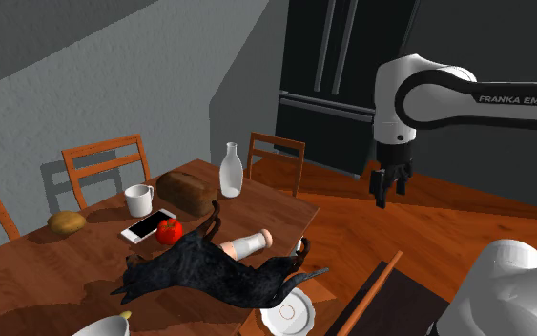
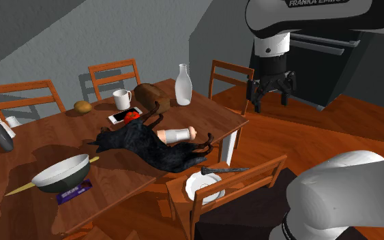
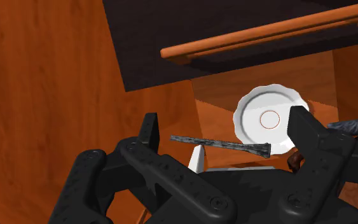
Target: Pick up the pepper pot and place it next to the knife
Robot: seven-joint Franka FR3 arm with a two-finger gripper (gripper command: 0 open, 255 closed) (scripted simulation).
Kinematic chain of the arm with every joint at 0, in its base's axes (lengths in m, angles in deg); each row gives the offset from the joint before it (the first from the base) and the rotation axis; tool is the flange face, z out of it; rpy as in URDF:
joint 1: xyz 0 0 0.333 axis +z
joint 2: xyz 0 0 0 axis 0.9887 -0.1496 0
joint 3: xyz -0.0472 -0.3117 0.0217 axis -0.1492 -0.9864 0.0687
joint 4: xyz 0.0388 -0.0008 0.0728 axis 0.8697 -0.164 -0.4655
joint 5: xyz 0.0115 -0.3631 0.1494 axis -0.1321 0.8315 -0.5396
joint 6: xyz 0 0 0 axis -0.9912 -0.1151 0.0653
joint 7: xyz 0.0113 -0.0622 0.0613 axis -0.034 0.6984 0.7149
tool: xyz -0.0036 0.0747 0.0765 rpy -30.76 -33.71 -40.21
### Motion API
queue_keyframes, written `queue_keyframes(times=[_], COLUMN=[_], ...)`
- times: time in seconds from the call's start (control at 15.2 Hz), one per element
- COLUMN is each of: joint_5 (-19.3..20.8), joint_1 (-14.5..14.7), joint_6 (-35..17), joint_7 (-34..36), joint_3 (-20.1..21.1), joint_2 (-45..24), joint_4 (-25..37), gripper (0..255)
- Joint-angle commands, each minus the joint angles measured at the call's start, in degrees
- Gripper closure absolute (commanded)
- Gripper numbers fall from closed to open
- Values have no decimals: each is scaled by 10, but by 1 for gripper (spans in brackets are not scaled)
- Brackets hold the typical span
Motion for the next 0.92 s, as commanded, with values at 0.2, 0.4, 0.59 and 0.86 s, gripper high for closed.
queue_keyframes(times=[0.2, 0.4, 0.59, 0.86], joint_5=[10, 12, 7, -12], joint_1=[16, 34, 53, 79], joint_6=[-63, -124, -181, -248], joint_7=[-67, -133, -201, -294], joint_3=[-28, -54, -76, -99], joint_2=[-46, -98, -155, -236], joint_4=[-5, -2, 9, 33], gripper=[0, 0, 0, 0])
